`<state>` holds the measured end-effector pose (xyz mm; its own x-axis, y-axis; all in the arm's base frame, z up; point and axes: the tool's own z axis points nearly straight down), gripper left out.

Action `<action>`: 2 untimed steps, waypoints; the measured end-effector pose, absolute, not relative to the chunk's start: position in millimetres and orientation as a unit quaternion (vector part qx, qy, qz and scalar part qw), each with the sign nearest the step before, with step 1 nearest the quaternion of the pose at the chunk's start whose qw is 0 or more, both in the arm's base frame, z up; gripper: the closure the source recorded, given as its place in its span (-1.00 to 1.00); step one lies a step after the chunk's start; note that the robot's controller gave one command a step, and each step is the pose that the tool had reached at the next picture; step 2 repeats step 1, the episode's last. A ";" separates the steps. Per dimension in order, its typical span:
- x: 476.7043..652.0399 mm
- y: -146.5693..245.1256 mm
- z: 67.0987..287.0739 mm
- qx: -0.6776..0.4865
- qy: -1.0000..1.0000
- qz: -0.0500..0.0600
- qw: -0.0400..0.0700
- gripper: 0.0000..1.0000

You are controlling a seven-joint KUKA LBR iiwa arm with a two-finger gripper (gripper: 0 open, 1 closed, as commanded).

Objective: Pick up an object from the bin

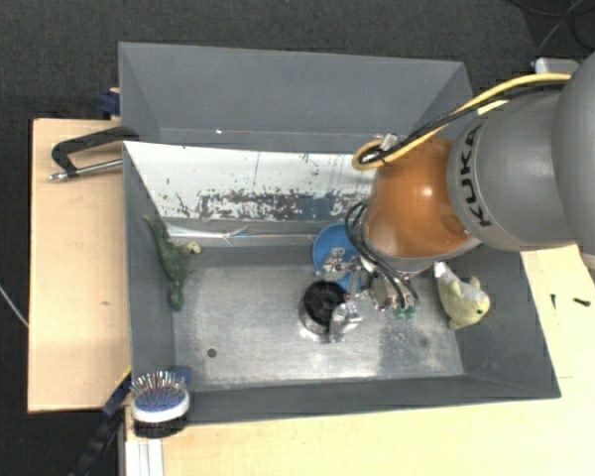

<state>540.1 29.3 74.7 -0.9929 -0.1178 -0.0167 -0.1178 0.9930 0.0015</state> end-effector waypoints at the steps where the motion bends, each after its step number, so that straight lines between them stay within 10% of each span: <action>1: 557.3 -2.9 236.4 -0.158 0.987 -0.001 0.008 1.00; 2: 557.3 -2.9 236.4 -0.158 0.987 -0.001 0.008 1.00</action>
Offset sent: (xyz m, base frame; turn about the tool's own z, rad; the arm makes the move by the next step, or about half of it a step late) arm 0.0142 -0.0319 0.1560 -0.2017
